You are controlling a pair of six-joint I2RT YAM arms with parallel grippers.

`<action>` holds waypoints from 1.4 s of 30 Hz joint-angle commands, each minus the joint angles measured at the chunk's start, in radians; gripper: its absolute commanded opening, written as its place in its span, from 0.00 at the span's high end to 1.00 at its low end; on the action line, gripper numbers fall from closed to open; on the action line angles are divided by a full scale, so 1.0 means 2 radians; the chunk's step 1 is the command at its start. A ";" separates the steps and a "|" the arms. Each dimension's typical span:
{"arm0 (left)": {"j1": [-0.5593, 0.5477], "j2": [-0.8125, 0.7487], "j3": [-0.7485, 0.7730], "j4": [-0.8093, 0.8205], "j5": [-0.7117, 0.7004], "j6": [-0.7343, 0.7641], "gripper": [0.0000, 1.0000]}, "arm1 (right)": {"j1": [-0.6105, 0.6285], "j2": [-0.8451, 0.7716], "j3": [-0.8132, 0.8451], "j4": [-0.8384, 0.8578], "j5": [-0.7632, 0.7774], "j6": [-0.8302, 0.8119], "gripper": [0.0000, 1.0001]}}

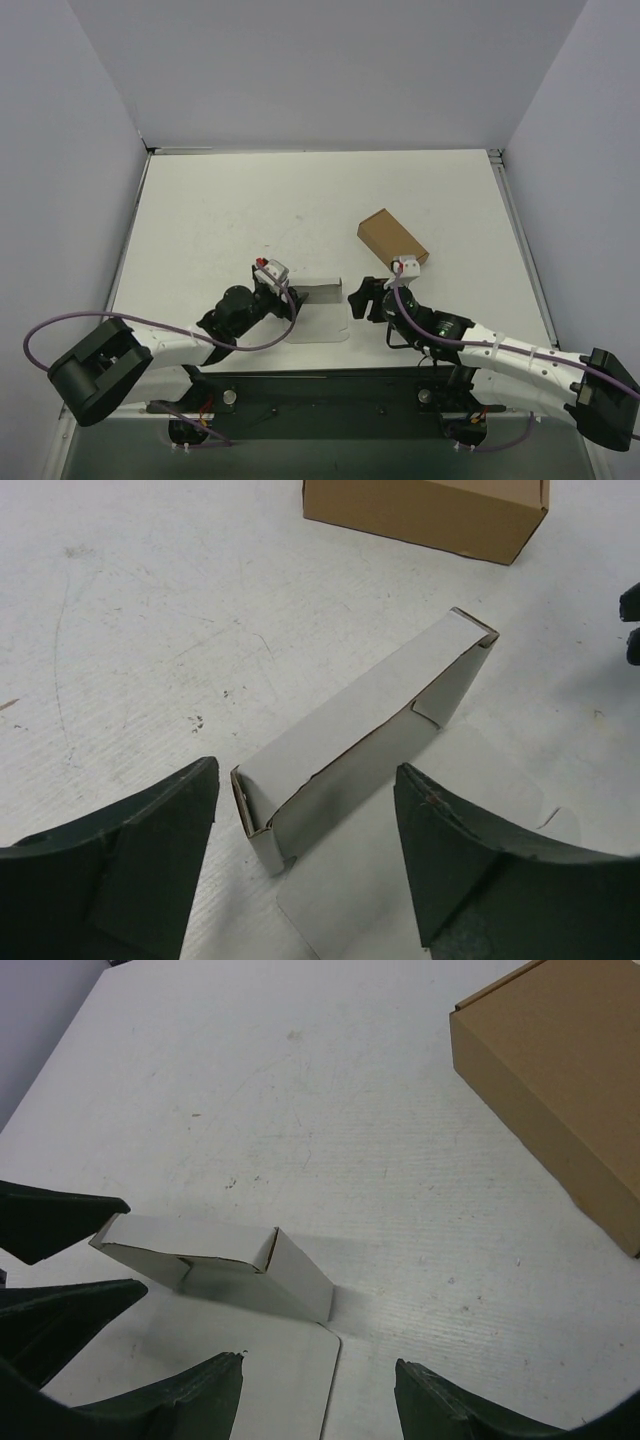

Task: Fold the paper box

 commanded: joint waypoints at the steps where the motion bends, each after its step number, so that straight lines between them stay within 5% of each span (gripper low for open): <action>1: -0.002 -0.054 0.001 -0.057 0.028 -0.011 0.15 | -0.004 -0.024 -0.006 0.008 -0.001 0.001 0.38; 10: 0.019 -0.216 0.034 -0.260 0.036 -0.102 0.07 | -0.089 -0.012 0.016 0.029 -0.112 0.032 0.38; 16: 0.085 -0.202 0.091 -0.321 0.074 -0.211 0.06 | -0.125 0.036 0.028 0.098 -0.180 0.065 0.39; 29: 0.103 -0.113 0.104 -0.272 0.092 -0.264 0.18 | -0.129 0.153 0.058 0.167 -0.214 0.095 0.44; 42: 0.103 -0.087 0.096 -0.246 0.088 -0.269 0.32 | -0.132 0.181 0.060 0.177 -0.211 0.101 0.49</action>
